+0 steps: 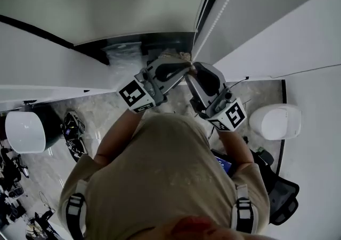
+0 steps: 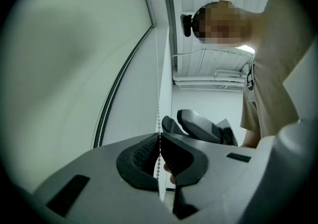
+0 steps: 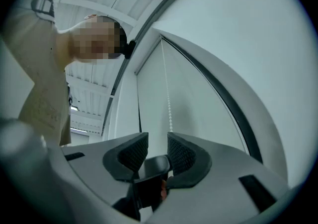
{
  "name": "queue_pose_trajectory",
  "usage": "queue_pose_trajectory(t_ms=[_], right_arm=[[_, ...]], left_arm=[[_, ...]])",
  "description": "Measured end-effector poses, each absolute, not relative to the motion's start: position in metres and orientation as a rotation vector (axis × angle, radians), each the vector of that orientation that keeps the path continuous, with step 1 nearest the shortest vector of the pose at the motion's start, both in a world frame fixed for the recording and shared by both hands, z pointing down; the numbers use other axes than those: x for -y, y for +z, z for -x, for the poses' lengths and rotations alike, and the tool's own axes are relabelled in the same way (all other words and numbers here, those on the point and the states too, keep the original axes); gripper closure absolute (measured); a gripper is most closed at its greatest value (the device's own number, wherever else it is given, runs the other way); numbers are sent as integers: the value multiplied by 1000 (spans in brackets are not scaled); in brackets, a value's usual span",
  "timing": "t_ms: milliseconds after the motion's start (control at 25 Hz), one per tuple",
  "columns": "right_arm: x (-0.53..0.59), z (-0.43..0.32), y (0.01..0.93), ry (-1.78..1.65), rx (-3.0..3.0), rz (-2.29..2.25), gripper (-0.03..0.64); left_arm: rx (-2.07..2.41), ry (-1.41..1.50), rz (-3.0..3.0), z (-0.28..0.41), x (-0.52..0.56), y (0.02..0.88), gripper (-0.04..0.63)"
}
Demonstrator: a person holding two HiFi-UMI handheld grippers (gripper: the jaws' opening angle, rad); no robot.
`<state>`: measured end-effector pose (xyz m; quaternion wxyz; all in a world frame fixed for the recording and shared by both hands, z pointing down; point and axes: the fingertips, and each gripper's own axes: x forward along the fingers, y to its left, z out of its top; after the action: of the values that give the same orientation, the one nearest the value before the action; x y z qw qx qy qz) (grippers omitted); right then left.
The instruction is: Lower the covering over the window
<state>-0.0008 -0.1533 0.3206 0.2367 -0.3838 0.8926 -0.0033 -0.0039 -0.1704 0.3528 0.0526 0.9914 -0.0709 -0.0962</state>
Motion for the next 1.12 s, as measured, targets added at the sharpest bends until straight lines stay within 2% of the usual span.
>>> queue_pose_trajectory(t_ms=[360,520,560,600,880,1120], right_arm=[[171,-6,314,101,-2513,1141,495],[189,-31,347,-45,-2586,1271,495],[190,-32,350,-123,-2588,1222,584],[189,-32,350,-179,-2587,1163,611],[173,-34,342,-74,-2652,1047,611],[163,-27,356,-22,-2699,1030,611]], left_arm=[[334,-248,-3002,-15,181,361,575],[398,237,-3088,-44,171,426,581],[400,214,-3071,-46,167,435,581],[399,145,-3024,-45,164,436,581],[484,154,-3011,-61,163,437,581],[661,271,-2994,-44,183,467,581]])
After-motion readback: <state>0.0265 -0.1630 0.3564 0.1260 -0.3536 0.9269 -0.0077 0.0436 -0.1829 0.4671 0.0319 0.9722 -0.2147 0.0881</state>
